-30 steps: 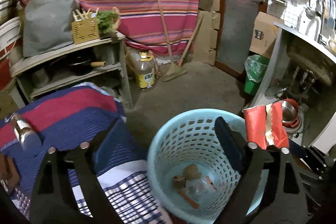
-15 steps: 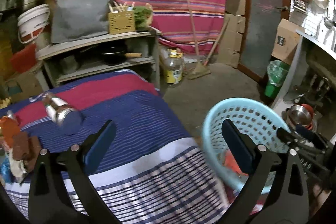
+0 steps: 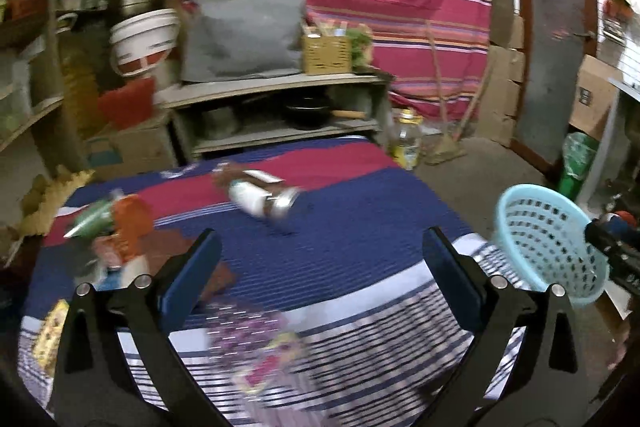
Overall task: Collect trash
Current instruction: 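Move both tools back over the table toward the blue plastic bag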
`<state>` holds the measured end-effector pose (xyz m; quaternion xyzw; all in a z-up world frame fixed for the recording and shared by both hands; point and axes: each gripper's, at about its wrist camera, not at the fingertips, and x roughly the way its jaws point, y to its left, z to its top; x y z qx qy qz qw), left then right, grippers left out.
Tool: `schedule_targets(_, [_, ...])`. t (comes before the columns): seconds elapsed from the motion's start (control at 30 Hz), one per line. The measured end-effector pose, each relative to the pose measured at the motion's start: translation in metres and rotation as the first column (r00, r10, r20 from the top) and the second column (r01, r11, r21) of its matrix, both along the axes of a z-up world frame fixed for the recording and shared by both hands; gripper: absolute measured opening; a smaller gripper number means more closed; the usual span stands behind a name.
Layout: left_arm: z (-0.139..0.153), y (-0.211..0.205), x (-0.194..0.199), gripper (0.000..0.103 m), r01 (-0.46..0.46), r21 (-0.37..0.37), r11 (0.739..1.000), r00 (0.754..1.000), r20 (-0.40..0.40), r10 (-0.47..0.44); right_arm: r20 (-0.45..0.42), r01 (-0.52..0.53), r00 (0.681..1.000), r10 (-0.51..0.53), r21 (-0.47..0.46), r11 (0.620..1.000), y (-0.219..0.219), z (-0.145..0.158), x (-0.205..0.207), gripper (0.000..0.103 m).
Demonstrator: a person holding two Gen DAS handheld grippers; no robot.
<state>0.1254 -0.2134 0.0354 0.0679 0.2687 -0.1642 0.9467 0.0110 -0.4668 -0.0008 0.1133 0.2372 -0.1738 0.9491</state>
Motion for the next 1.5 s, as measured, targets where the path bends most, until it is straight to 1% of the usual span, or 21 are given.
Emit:
schedule_targets(0.1, [0.001, 0.032, 0.004, 0.097, -0.053, 0.011, 0.999, 0.998, 0.013, 0.053, 0.016, -0.055, 0.998, 0.055, -0.010, 0.998, 0.029, 0.010, 0.009, 0.084])
schedule_targets(0.13, [0.001, 0.044, 0.005, 0.097, -0.076, 0.021, 0.997, 0.997, 0.023, 0.075, 0.020, -0.066, 0.998, 0.066, -0.011, 0.998, 0.035, 0.012, 0.012, 0.089])
schedule_targets(0.17, [-0.001, 0.055, 0.006, 0.097, -0.095, 0.034, 0.995, 0.995, 0.031, 0.094, 0.030, -0.080, 0.996, 0.080, -0.015, 0.997, 0.045, 0.016, 0.015, 0.091])
schedule_targets(0.23, [-0.004, 0.078, 0.008, 0.097, -0.136, 0.061, 0.989, 0.990, 0.044, 0.133, 0.040, -0.107, 0.993, 0.108, -0.021, 0.994, 0.062, 0.020, 0.022, 0.091])
schedule_targets(0.33, [-0.009, 0.107, 0.011, 0.097, -0.180, 0.082, 0.980, 0.982, 0.063, 0.175, 0.045, -0.150, 0.988, 0.150, -0.014, 0.989, 0.091, 0.023, 0.035, 0.092])
schedule_targets(0.43, [-0.017, 0.130, 0.014, 0.097, -0.218, 0.100, 0.971, 0.975, 0.068, 0.212, 0.025, -0.207, 0.978, 0.207, -0.031, 0.978, 0.124, 0.022, 0.050, 0.092])
schedule_targets(0.53, [-0.031, 0.155, 0.020, 0.097, -0.262, 0.101, 0.960, 0.965, 0.043, 0.259, 0.007, -0.249, 0.968, 0.250, -0.083, 0.965, 0.154, 0.021, 0.062, 0.092])
schedule_targets(0.6, [-0.042, 0.171, 0.030, 0.097, -0.290, 0.108, 0.951, 0.957, 0.013, 0.290, 0.004, -0.270, 0.962, 0.271, -0.100, 0.958, 0.170, 0.022, 0.069, 0.092])
schedule_targets(0.7, [-0.056, 0.189, 0.040, 0.097, -0.322, 0.119, 0.939, 0.945, -0.027, 0.327, 0.005, -0.300, 0.953, 0.301, -0.096, 0.949, 0.190, 0.019, 0.080, 0.092])
schedule_targets(0.73, [-0.060, 0.198, 0.045, 0.097, -0.330, 0.107, 0.938, 0.940, -0.055, 0.337, 0.007, -0.307, 0.951, 0.309, -0.090, 0.948, 0.196, 0.018, 0.085, 0.092])
schedule_targets(0.8, [-0.064, 0.205, 0.049, 0.097, -0.335, 0.088, 0.938, 0.936, -0.080, 0.342, 0.004, -0.318, 0.947, 0.320, -0.083, 0.944, 0.208, 0.014, 0.095, 0.093])
schedule_targets(0.9, [-0.065, 0.219, 0.052, 0.097, -0.368, 0.067, 0.927, 0.925, -0.075, 0.372, -0.002, -0.329, 0.944, 0.330, -0.084, 0.941, 0.221, 0.008, 0.111, 0.093])
schedule_targets(1.03, [-0.075, 0.228, 0.062, 0.097, -0.340, 0.049, 0.939, 0.928, -0.145, 0.344, -0.017, -0.348, 0.938, 0.347, -0.085, 0.934, 0.232, 0.000, 0.133, 0.093])
schedule_targets(1.17, [-0.088, 0.227, 0.071, 0.097, -0.327, 0.082, 0.941, 0.928, -0.162, 0.336, -0.048, -0.365, 0.931, 0.361, -0.103, 0.925, 0.238, -0.010, 0.148, 0.093])
schedule_targets(1.2, [-0.091, 0.228, 0.075, 0.095, -0.326, 0.081, 0.942, 0.926, -0.172, 0.336, -0.054, -0.367, 0.930, 0.363, -0.101, 0.925, 0.237, -0.013, 0.151, 0.093])
schedule_targets(1.27, [-0.094, 0.229, 0.081, 0.087, -0.317, 0.061, 0.946, 0.925, -0.201, 0.323, -0.065, -0.368, 0.929, 0.364, -0.086, 0.926, 0.234, -0.018, 0.155, 0.093])
schedule_targets(1.33, [-0.098, 0.228, 0.088, 0.070, -0.286, 0.032, 0.958, 0.927, -0.243, 0.285, -0.088, -0.371, 0.927, 0.365, -0.067, 0.926, 0.232, -0.026, 0.160, 0.093])
schedule_targets(1.37, [-0.099, 0.227, 0.089, 0.066, -0.273, 0.028, 0.962, 0.929, -0.253, 0.271, -0.095, -0.372, 0.926, 0.365, -0.064, 0.926, 0.232, -0.028, 0.163, 0.093])
schedule_targets(1.4, [-0.100, 0.223, 0.090, 0.055, -0.252, 0.029, 0.967, 0.934, -0.256, 0.251, -0.103, -0.372, 0.926, 0.364, -0.063, 0.926, 0.232, -0.030, 0.164, 0.093])
schedule_targets(1.43, [-0.100, 0.220, 0.089, 0.040, -0.240, 0.031, 0.970, 0.937, -0.253, 0.240, -0.107, -0.371, 0.926, 0.363, -0.064, 0.926, 0.232, -0.031, 0.165, 0.093])
schedule_targets(1.5, [-0.094, 0.213, 0.088, 0.031, -0.212, 0.054, 0.976, 0.947, -0.235, 0.219, -0.111, -0.371, 0.925, 0.363, -0.065, 0.926, 0.233, -0.032, 0.165, 0.093])
